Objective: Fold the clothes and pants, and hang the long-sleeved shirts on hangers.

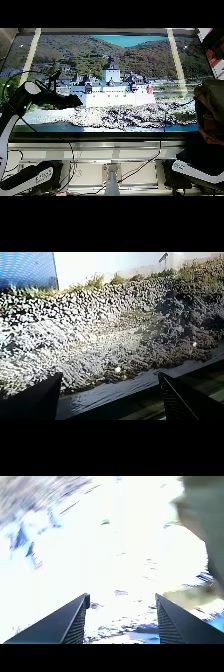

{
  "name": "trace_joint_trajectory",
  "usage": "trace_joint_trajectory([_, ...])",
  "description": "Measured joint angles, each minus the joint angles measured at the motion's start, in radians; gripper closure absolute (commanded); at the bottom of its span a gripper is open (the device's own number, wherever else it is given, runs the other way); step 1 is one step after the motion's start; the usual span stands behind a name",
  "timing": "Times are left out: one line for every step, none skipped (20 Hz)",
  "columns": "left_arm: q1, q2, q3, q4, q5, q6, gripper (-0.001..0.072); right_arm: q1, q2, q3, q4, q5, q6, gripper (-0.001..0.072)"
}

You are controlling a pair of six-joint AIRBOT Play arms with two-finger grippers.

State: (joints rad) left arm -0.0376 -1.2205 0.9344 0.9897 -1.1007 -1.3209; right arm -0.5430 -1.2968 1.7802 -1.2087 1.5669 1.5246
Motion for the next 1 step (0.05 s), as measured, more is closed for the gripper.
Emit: trace_joint_trajectory([0.0, 0.0, 0.0, 0.0, 0.0, 0.0, 0.0014, 0.066, 0.0, 0.0, -0.014, -0.007, -0.006, 0.0253])
